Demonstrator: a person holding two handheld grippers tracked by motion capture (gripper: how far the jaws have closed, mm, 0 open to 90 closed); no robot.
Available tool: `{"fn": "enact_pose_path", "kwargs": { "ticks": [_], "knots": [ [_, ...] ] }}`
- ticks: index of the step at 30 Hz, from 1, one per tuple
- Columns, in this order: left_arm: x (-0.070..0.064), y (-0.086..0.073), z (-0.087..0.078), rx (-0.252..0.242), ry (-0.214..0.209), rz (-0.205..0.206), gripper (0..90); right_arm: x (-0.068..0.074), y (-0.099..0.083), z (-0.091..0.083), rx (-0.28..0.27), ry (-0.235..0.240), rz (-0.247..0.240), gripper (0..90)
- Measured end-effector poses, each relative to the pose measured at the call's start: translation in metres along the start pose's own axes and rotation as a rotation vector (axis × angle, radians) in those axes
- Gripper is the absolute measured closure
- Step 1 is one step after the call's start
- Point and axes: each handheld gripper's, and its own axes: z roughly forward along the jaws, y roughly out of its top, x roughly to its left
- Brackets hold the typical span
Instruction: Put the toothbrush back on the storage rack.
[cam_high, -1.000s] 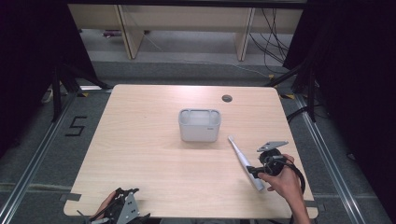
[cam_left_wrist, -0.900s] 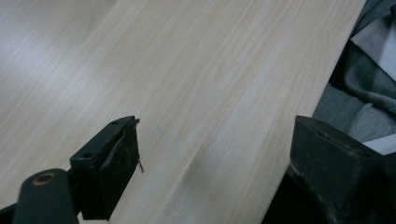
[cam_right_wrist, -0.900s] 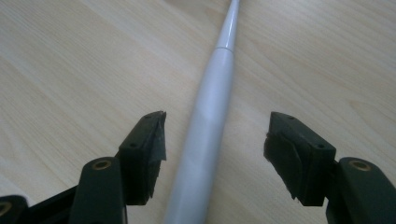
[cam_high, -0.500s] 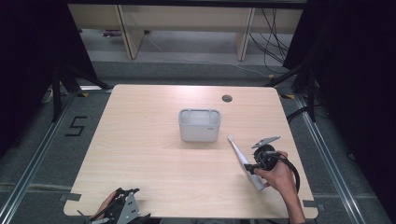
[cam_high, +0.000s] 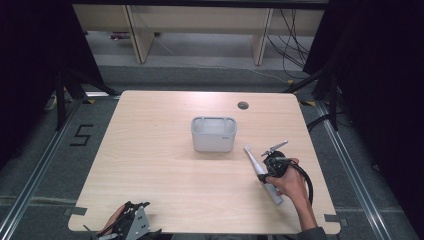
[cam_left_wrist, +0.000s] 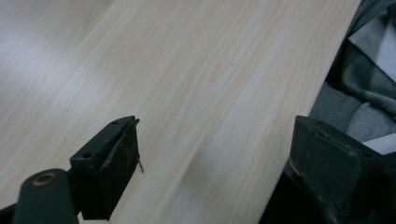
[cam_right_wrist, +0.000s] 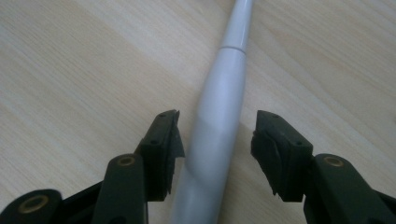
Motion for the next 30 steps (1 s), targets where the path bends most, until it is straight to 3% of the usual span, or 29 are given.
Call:
{"fn": "enact_pose_path", "kwargs": {
  "ticks": [1, 5, 7, 8, 10, 13, 17, 18, 19, 20, 21, 24, 27, 30],
  "knots": [
    [-0.001, 0.000, 0.002, -0.005, 0.025, -0.001, 15.2, 0.001, 0.001, 0.000, 0.012, 0.003, 0.011, 51.2],
    [0.000, 0.000, 0.000, -0.010, 0.011, 0.002, 15.2, 0.000, 0.005, 0.003, 0.023, 0.007, 0.002, 52.1],
    [0.000, 0.000, 0.000, -0.005, 0.027, 0.003, 15.2, -0.002, 0.005, 0.005, 0.023, 0.000, -0.007, 52.6],
    [0.000, 0.000, 0.000, -0.005, 0.031, 0.003, 15.2, -0.002, 0.005, 0.005, 0.047, -0.003, 0.020, 52.7],
    [-0.001, 0.000, 0.001, -0.008, 0.024, -0.003, 15.1, -0.003, 0.005, 0.005, 0.049, -0.005, 0.023, 52.9],
    [-0.001, 0.000, -0.001, 0.007, 0.007, 0.009, 15.2, -0.003, 0.005, 0.007, 0.049, -0.005, 0.002, 53.7],
    [0.001, 0.000, 0.000, -0.006, 0.032, 0.002, 15.2, -0.001, 0.005, 0.011, 0.085, -0.005, -0.006, 56.8],
    [0.001, 0.000, -0.001, -0.003, 0.016, 0.001, 15.2, -0.001, 0.005, 0.012, 0.075, 0.004, -0.020, 58.0],
    [0.000, -0.001, 0.001, -0.010, 0.027, -0.005, 15.2, -0.002, 0.006, 0.013, 0.079, 0.013, -0.035, 58.9],
    [-0.001, -0.001, 0.001, -0.006, 0.038, 0.003, 15.2, 0.002, 0.006, 0.012, 0.108, 0.016, 0.024, 59.7],
    [-0.001, -0.001, 0.001, -0.001, 0.035, 0.005, 15.2, -0.002, 0.008, 0.013, 0.090, 0.008, -0.035, 60.3],
    [-0.001, -0.001, 0.001, -0.003, 0.028, 0.002, 15.2, -0.001, 0.010, 0.013, 0.122, 0.014, -0.016, 62.5],
    [0.000, -0.001, 0.000, -0.004, 0.025, 0.002, 15.2, 0.000, 0.013, 0.015, 0.118, 0.005, -0.056, 65.4],
    [-0.001, -0.001, 0.001, -0.002, 0.028, 0.004, 15.2, 0.002, 0.017, 0.015, 0.157, 0.008, -0.055, 66.1]
  ]
}}
